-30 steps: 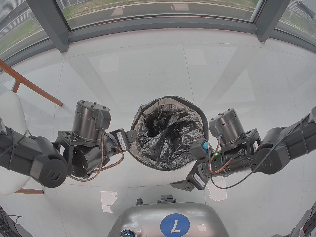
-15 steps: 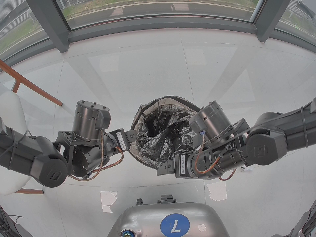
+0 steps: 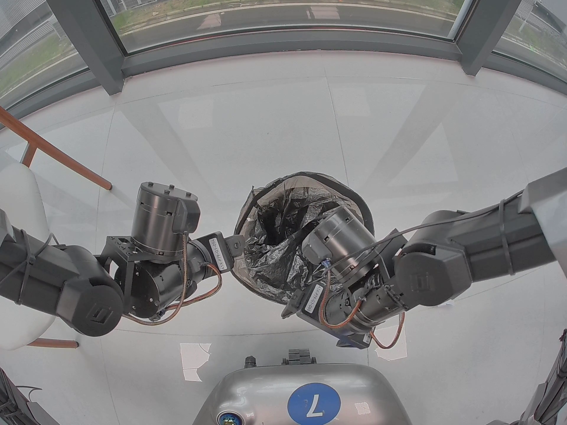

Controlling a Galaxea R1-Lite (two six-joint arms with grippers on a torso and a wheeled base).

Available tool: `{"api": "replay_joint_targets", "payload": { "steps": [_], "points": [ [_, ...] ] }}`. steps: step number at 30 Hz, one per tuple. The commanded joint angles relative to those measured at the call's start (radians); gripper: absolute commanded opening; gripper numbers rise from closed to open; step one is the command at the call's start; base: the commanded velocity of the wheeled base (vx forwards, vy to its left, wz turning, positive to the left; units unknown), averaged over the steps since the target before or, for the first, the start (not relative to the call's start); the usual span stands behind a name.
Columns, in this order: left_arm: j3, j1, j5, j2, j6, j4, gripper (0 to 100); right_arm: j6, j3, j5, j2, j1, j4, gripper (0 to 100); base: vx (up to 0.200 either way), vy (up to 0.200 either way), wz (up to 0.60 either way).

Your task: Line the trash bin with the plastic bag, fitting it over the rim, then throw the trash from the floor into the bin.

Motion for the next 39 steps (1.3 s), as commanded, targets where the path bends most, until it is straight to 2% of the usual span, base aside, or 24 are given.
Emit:
{"api": "replay_joint_targets", "payload": {
  "steps": [1, 4, 16, 24, 25, 39],
  "points": [
    [0.001, -0.001, 0.001, 0.003, -0.001, -0.001, 100, -0.002, -0.001, -0.008, 0.053, -0.014, -0.045, 100, 0.0, 0.0, 0.0],
    [0.004, -0.001, 0.001, 0.003, -0.001, -0.001, 100, -0.003, -0.005, -0.008, 0.065, -0.032, -0.081, 100, 0.0, 0.0, 0.0],
    [0.007, -0.001, 0.0, 0.005, -0.001, -0.02, 100, -0.023, -0.073, -0.008, 0.12, -0.121, -0.086, 100, 0.0, 0.0, 0.0],
    [0.007, 0.0, 0.0, 0.005, 0.001, -0.022, 100, -0.054, -0.116, -0.008, 0.134, -0.132, -0.081, 100, 0.0, 0.0, 0.0],
    [0.007, 0.0, 0.0, 0.005, 0.001, -0.02, 100, -0.06, -0.116, -0.008, 0.136, -0.132, -0.081, 0, 0.0, 0.0, 0.0],
    [0.024, 0.02, 0.0, 0.003, 0.004, -0.03, 100, -0.063, -0.099, -0.006, 0.124, -0.112, -0.069, 0, 0.0, 0.0, 0.0]
  ]
}}
